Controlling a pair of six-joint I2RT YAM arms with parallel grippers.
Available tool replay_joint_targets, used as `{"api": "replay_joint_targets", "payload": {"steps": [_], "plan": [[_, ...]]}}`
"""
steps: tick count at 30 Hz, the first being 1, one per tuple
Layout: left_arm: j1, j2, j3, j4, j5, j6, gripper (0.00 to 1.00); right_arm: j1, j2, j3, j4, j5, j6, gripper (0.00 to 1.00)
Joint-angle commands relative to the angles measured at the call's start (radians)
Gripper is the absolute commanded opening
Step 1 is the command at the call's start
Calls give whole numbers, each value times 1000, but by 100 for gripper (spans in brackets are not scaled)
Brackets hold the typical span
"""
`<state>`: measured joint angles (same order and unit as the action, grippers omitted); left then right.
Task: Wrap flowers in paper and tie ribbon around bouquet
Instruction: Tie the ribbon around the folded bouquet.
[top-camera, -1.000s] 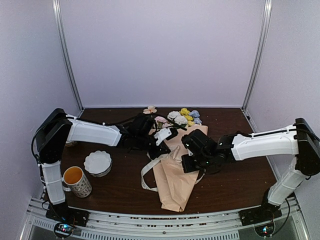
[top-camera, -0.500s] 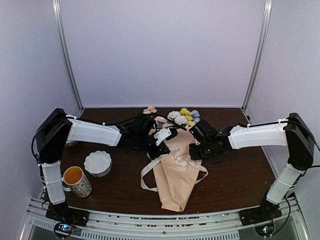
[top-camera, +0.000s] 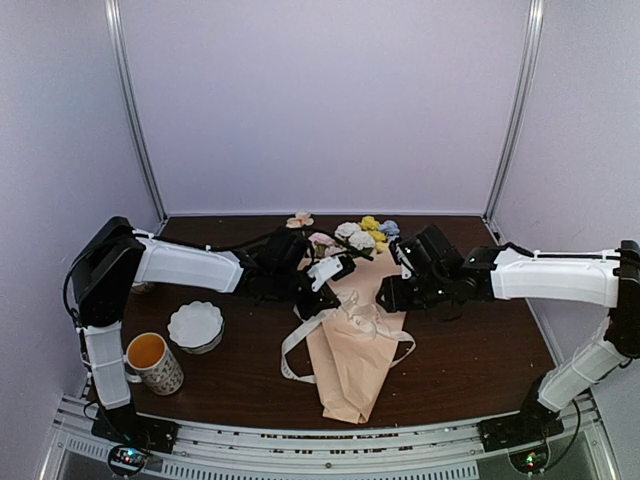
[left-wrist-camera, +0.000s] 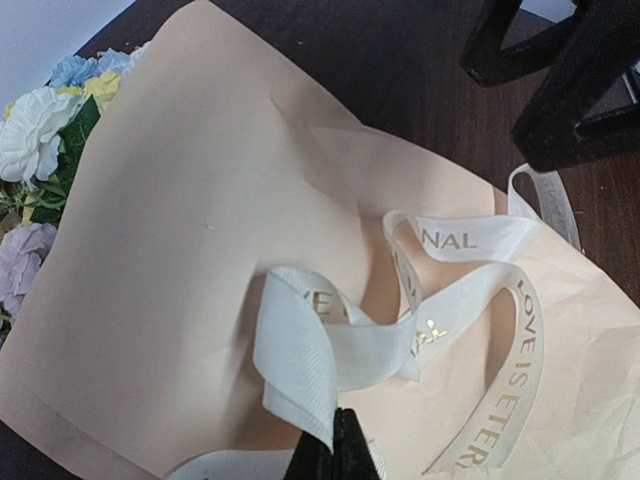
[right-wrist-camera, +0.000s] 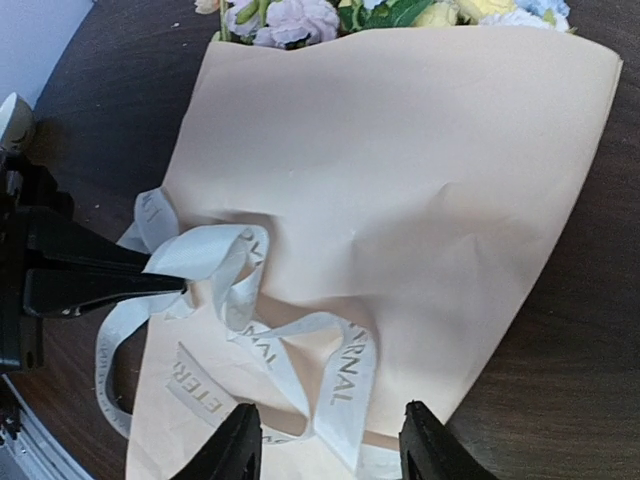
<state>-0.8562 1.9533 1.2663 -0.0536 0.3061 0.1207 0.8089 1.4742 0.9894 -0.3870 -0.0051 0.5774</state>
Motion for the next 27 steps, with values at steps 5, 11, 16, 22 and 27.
{"api": "replay_joint_targets", "payload": {"steps": [5,11,16,22,27], "plan": [[6,15,21,21,1,-9,0,76,22,-124,180,-65,273,30],[6,12,24,22,10,-9,0,90,18,-238,297,-16,495,38],[6,11,22,26,11,-9,0,92,64,-233,320,-38,501,39],[6,11,21,24,11,-8,0,90,75,-185,298,-16,475,39],[6,11,21,24,11,-7,0,90,122,-142,279,-38,455,40]]}}
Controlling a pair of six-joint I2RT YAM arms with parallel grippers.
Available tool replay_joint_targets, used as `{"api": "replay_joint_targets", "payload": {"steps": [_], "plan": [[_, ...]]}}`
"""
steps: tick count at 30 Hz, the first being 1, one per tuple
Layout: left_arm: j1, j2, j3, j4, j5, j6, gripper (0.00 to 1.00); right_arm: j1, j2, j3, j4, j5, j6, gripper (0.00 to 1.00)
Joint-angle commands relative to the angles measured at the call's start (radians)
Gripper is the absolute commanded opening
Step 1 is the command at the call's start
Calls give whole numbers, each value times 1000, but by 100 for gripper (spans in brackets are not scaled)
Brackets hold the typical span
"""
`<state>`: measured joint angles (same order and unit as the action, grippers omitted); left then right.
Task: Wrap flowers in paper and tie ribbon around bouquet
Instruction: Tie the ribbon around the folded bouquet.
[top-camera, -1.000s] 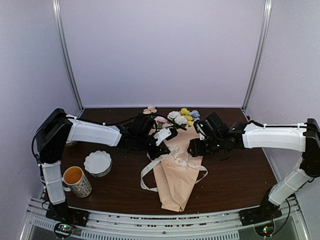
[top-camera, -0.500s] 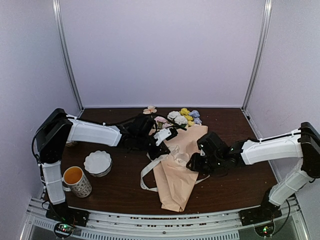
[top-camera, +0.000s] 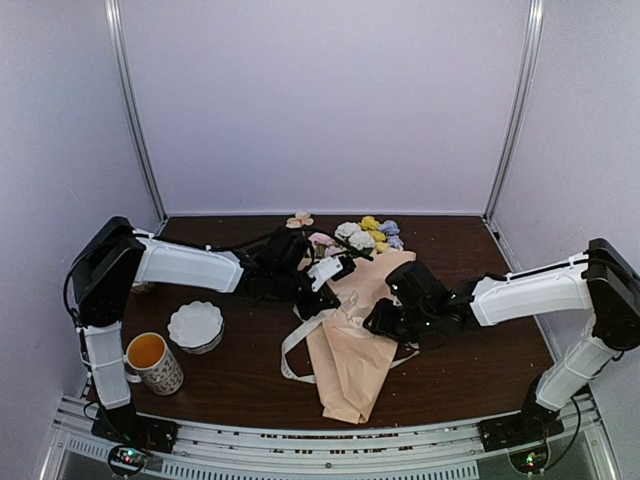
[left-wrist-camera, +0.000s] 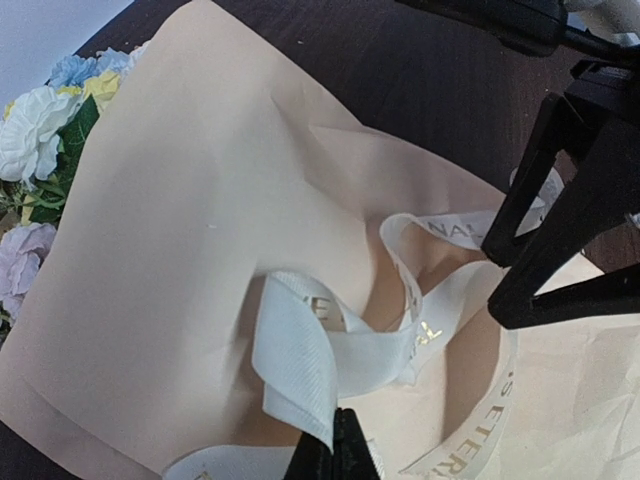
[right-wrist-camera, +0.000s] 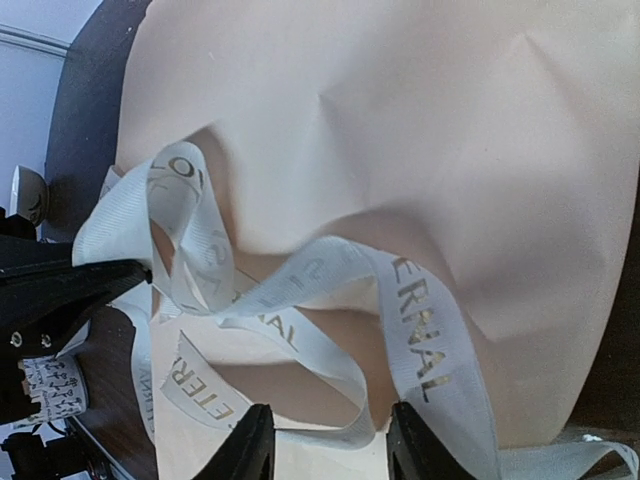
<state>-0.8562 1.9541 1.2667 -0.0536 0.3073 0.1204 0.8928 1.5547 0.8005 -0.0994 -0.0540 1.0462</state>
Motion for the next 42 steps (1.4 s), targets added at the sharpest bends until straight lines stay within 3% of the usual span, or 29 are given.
{"api": "replay_joint_targets", "payload": {"steps": [1,10,11,15,18,21,24,27,31,34,37,42], "plan": [[6,11,20,23,10,-7,0,6,46,54,-15,13,-16,40],[6,12,20,23,11,-5,0,6,98,82,-16,-26,-39,40],[6,12,20,23,13,-4,0,6,109,86,-16,-36,-45,36],[6,1,15,10,30,5,0,0,125,88,-14,-65,-59,2],[6,-31,3,6,33,4,13,-12,91,63,-2,-57,-66,0],[6,-85,-2,-13,22,-7,39,-25,67,44,-4,-59,-82,0],[10,-145,-10,-25,0,-22,56,-27,61,34,3,-69,-98,0],[29,-190,-8,-60,2,-40,66,-28,70,44,3,-83,-112,0],[99,-229,-38,-102,-4,-123,65,-27,79,55,14,-100,-121,0],[179,-205,-49,-211,-56,-215,56,-27,82,59,11,-104,-126,0],[248,-185,-110,-221,1,-288,50,-27,85,59,4,-103,-133,0],[236,-238,-211,-107,68,-236,62,-27,90,60,2,-104,-138,0]]}}
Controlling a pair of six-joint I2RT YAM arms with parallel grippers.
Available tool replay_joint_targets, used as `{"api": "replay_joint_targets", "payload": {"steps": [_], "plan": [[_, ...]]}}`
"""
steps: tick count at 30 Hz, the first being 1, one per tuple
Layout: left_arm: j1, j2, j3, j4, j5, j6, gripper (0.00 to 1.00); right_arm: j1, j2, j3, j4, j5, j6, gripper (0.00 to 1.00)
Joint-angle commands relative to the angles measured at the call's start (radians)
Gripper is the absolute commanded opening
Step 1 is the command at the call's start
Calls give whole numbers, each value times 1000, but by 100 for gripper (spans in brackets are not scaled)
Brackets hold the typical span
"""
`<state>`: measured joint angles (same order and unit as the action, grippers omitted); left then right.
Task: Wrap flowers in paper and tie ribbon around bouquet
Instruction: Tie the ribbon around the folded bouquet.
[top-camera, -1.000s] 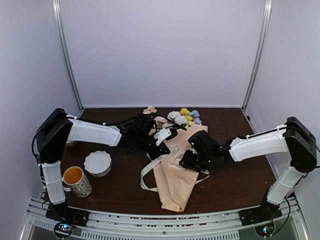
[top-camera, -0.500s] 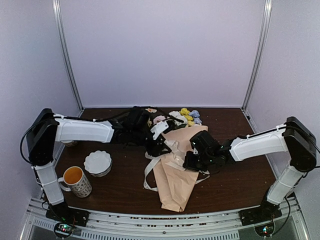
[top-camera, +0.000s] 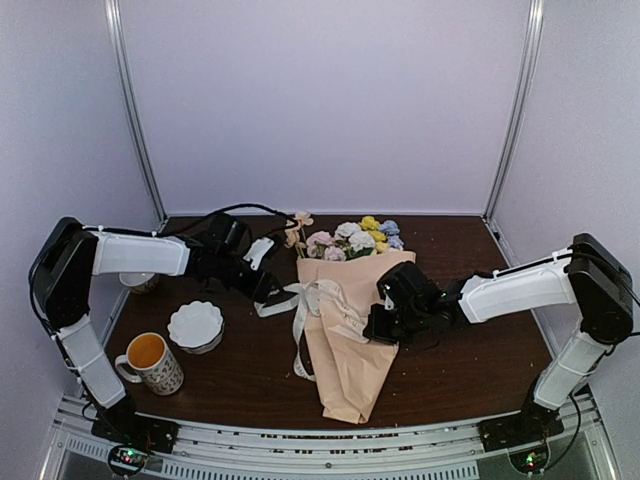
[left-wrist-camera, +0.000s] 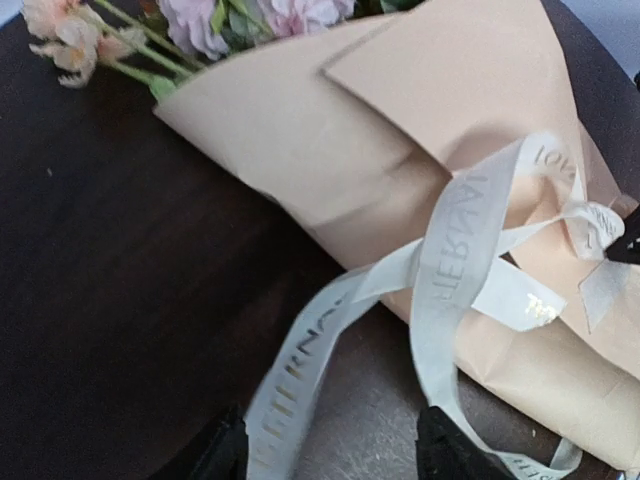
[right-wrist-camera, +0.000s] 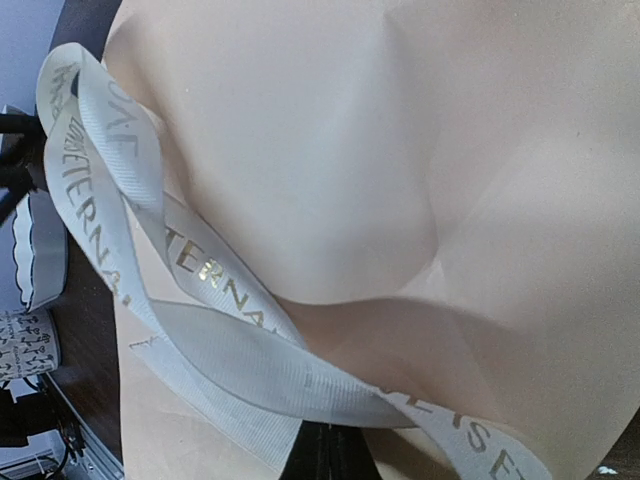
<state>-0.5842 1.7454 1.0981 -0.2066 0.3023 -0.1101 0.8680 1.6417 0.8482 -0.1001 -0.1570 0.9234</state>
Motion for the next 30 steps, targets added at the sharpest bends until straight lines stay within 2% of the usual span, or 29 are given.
{"api": "replay_joint_targets", "payload": {"steps": [1,7,14,17,24,25,26,28,30], "plan": [[-39,-36,-41,44,69,12,65,-2,5,15,-1,-2,-16,0],[-40,-63,-47,-9,23,70,74,-2,6,24,-11,-1,-24,0],[-27,-5,10,-171,-235,25,80,-3,-1,48,-28,-12,-47,0],[2,48,38,-234,-243,0,80,-4,-14,64,-53,-12,-67,0],[4,132,60,-187,-212,2,80,-4,-25,82,-59,-33,-92,0],[4,147,69,-181,-213,1,76,-3,-29,85,-56,-36,-97,0],[4,159,75,-175,-213,1,65,-3,-34,88,-54,-39,-104,0],[4,167,73,-151,-203,7,29,-5,-57,87,-47,-50,-113,0],[4,165,65,-135,-194,16,6,-9,-89,82,-33,-61,-125,0]]}}
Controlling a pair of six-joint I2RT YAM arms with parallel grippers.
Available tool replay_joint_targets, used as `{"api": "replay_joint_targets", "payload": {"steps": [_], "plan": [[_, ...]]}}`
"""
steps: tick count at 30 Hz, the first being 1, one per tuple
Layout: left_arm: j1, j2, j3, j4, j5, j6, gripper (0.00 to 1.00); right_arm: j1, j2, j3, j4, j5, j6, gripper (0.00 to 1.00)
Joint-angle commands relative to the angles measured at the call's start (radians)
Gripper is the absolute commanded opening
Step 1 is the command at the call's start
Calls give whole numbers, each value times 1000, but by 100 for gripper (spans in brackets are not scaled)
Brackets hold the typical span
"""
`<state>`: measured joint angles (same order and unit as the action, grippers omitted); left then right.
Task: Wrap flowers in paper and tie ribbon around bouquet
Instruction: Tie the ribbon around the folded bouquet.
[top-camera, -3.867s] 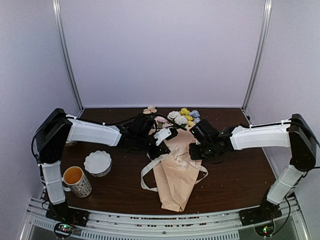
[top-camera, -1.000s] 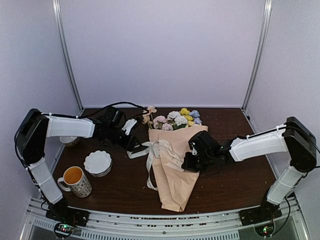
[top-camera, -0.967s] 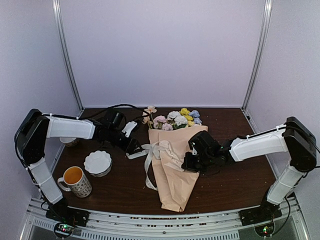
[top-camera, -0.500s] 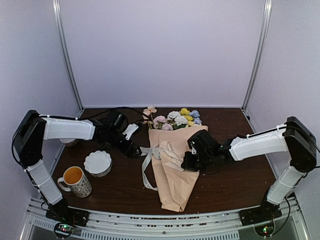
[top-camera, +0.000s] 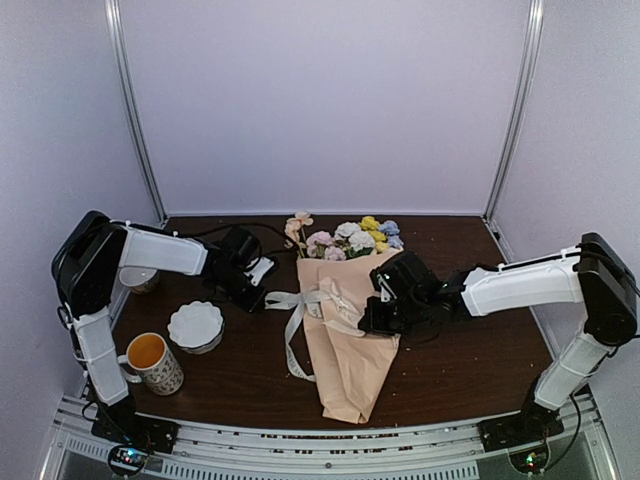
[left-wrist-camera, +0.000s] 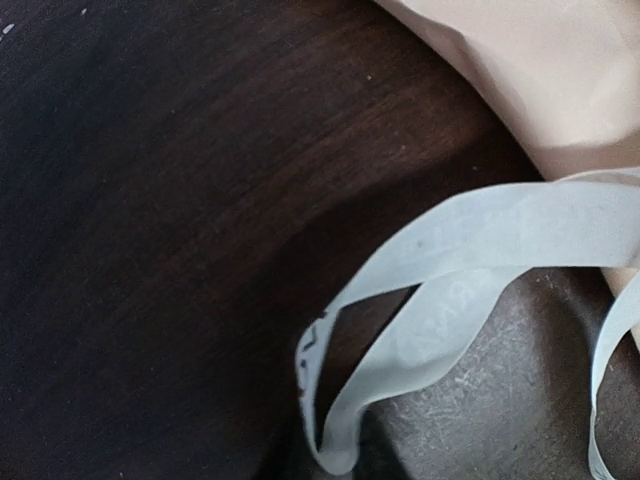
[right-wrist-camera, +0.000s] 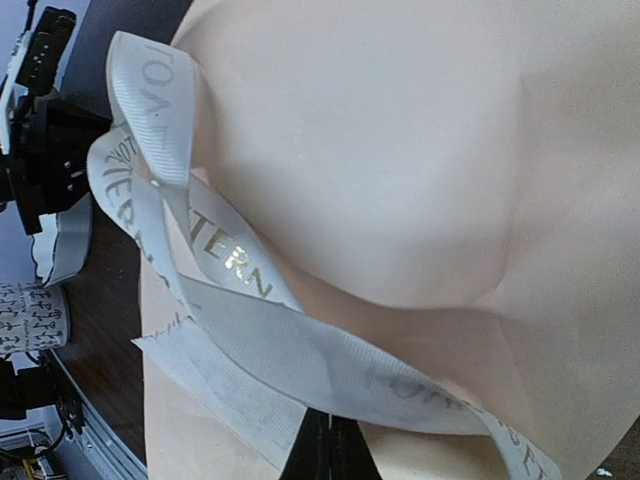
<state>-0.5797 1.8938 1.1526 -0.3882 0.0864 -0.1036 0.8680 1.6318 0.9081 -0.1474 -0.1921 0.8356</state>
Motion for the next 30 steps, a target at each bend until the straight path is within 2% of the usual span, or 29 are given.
{"api": "replay_joint_targets", "payload": {"steps": [1,5,10,16,20,26,30], "plan": [[-2,14,6,49,19,11,0,-13,-95,21,18,-33,-43,0],[3,-7,-17,70,-11,1,0,-65,-186,1,44,-77,-65,0],[16,-31,-40,90,-40,-14,0,-128,-344,-31,16,-59,-138,0],[17,-66,-53,93,-76,-14,0,-171,-469,-9,-113,-45,-262,0],[17,-93,-66,96,-90,-12,0,-211,-570,-45,-75,-30,-329,0],[7,-227,-128,184,-27,-24,0,-207,-491,55,-92,-119,-387,0],[-59,-344,-130,231,-18,-2,0,-148,-359,180,-95,-109,-423,0]]}}
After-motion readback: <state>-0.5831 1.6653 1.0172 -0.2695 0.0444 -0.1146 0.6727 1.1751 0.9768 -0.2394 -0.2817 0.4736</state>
